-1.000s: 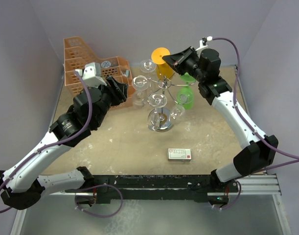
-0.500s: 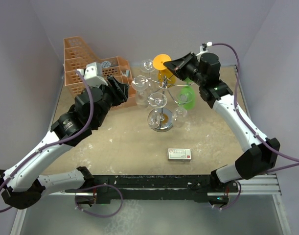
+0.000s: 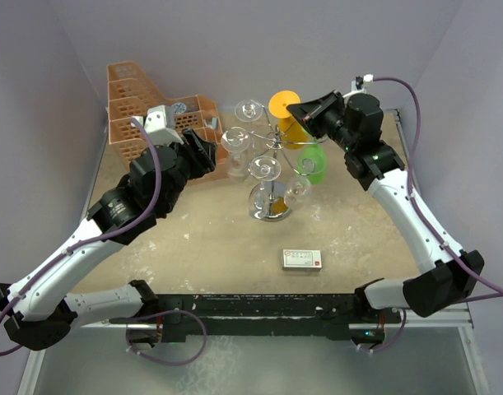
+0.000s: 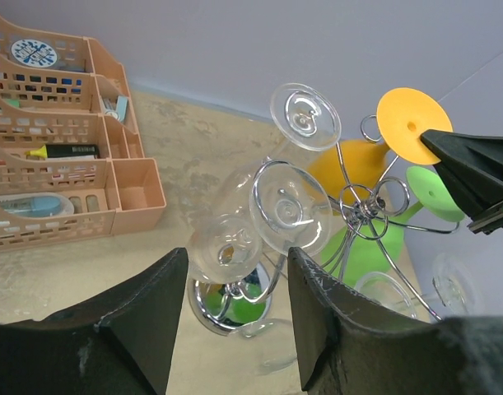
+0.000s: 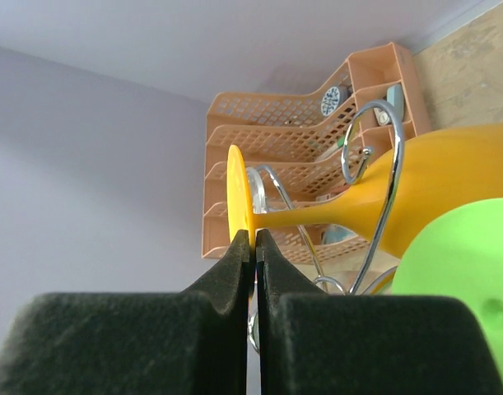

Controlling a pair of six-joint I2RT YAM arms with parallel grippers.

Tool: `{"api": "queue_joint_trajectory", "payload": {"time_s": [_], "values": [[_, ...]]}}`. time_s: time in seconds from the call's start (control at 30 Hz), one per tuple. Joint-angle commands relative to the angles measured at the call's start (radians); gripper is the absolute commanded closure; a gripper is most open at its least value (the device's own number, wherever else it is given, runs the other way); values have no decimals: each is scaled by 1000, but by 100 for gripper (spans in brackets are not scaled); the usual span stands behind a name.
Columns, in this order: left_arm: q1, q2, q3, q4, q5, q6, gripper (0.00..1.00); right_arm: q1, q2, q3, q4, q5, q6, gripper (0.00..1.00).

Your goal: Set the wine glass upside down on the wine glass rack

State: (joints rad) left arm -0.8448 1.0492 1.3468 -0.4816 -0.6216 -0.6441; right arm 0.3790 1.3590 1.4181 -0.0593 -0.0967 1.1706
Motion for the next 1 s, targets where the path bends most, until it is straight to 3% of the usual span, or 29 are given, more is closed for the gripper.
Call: {"api": "queue_joint_trajectory", "payload": {"time_s": [0.0, 0.5, 0.83, 0.97], "values": [[1, -6, 39, 16, -21, -3, 51, -2, -47, -1, 17, 89, -22, 100], [1, -21, 20, 41, 18, -24, 48, -2, 2, 51, 76, 248, -155, 100], [1, -9, 48, 22, 63, -56, 41, -2, 89, 147, 63, 161, -203, 100], [1, -9, 50, 21, 65, -71, 45, -2, 101, 156, 65, 120, -217, 100]]}}
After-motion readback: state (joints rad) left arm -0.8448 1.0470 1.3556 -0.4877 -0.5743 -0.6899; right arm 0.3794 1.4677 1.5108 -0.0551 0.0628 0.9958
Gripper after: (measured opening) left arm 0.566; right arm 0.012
